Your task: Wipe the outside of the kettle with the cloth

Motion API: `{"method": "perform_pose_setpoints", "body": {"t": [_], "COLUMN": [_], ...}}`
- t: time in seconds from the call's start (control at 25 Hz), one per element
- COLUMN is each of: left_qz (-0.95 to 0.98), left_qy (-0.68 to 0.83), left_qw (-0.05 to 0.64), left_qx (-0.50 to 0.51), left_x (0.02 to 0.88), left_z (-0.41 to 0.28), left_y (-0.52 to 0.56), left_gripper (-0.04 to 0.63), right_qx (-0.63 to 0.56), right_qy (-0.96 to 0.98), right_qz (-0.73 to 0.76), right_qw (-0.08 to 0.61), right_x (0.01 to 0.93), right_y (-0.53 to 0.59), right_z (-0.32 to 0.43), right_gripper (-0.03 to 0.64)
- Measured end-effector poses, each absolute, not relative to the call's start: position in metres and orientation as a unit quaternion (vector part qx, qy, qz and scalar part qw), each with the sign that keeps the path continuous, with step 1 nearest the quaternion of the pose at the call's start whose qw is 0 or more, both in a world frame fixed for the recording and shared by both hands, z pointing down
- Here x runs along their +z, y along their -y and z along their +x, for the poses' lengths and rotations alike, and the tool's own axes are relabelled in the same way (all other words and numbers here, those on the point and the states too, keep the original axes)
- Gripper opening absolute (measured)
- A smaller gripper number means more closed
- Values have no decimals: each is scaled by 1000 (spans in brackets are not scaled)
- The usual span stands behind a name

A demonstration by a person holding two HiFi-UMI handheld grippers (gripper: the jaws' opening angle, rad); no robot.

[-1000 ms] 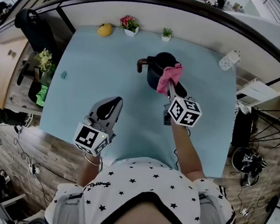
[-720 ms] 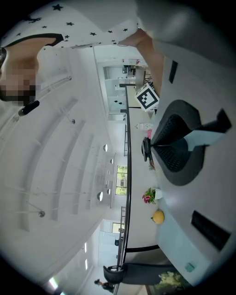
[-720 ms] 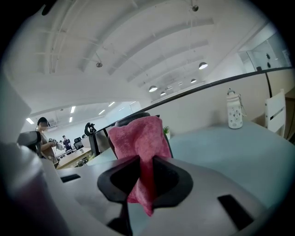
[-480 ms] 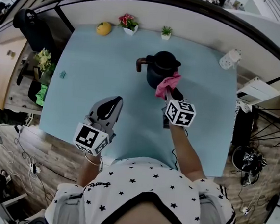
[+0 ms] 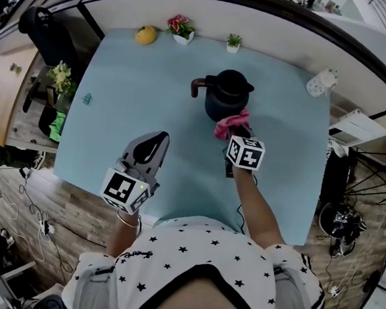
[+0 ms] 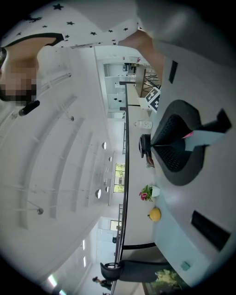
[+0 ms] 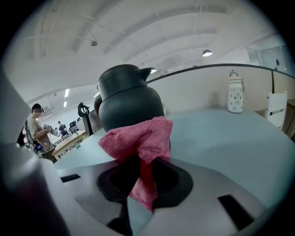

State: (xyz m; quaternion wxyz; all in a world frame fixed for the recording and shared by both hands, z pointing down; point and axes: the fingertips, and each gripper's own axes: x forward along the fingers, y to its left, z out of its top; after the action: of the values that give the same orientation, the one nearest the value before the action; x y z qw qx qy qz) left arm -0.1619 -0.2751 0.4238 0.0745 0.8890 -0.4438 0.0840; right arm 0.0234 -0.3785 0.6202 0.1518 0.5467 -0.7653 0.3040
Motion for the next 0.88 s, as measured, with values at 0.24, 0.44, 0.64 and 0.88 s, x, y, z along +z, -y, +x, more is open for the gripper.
{"method": "perform_pose_setpoints", "body": {"t": [0.24, 0.44, 0.64, 0.88], "left_qz": [888, 886, 883, 887], "left_qy": [446, 450, 455, 448], "left_qw": [77, 78, 78, 74], "left_qx": [83, 83, 83, 78], "left_x": [426, 426, 426, 421], "left_z": [-163, -166, -172, -170], "left_y": [277, 277, 275, 273], "left_gripper": [31, 31, 31, 31], "right_qx": [301, 308, 315, 314], "right_qy": [758, 753, 755, 751], "right_qz": [546, 544, 535, 548], "right_qw": [190, 209, 209, 192], "right_x": [640, 654, 659, 649], "right_y": [379, 378, 379, 371], "right_z": [25, 25, 24, 33], "right_gripper": [78, 78, 78, 77]}}
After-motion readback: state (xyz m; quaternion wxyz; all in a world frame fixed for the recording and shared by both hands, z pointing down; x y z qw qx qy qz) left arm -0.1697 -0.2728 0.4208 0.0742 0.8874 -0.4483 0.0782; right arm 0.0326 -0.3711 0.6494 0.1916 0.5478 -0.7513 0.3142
